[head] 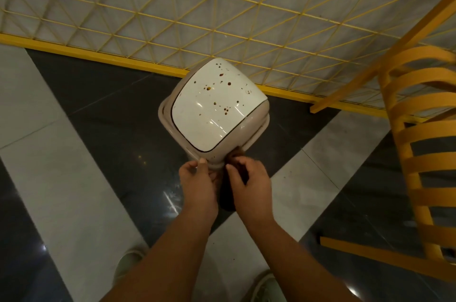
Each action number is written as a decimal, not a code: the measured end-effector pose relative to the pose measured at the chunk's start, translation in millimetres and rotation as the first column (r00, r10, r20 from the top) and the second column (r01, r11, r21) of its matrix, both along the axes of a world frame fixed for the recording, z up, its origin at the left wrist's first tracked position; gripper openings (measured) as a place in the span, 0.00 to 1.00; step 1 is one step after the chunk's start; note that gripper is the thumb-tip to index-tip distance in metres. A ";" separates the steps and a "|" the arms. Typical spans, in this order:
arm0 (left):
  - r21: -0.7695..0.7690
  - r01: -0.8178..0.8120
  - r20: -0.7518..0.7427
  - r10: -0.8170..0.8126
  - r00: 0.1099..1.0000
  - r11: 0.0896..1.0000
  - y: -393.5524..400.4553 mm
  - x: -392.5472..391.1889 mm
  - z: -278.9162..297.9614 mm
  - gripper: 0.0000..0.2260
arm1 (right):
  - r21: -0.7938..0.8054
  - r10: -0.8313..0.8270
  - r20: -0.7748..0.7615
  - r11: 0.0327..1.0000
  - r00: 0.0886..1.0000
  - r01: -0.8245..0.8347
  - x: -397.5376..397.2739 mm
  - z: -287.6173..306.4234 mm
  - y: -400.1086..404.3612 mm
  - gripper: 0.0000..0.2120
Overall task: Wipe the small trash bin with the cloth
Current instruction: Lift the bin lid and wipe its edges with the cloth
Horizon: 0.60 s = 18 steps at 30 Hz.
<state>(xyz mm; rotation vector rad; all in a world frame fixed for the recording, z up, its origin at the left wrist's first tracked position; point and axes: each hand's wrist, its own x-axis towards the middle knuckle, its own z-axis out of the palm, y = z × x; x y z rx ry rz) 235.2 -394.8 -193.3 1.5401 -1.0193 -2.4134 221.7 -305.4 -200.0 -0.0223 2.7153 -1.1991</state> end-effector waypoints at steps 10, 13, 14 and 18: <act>0.041 0.068 0.025 -0.069 0.997 0.997 -23.8 8.0 -3.8 0.03 | 0.265 0.011 -0.156 0.964 0.988 0.031 -51.7 5.8 37.0 0.13; 0.012 0.058 0.000 -0.058 0.998 0.998 -20.3 8.7 -2.4 0.03 | 0.345 0.345 -0.202 0.901 0.917 -0.263 -9.2 0.9 22.3 0.11; 0.005 0.058 -0.009 -0.058 0.998 0.998 -19.5 8.7 -1.9 0.03 | 0.370 0.421 -0.201 0.869 0.884 -0.330 -0.4 -0.1 19.8 0.10; 0.013 0.086 -0.012 -0.086 0.996 0.996 -22.3 8.4 -4.2 0.03 | 0.375 0.394 -0.255 0.882 0.883 -0.285 -24.6 1.9 31.8 0.10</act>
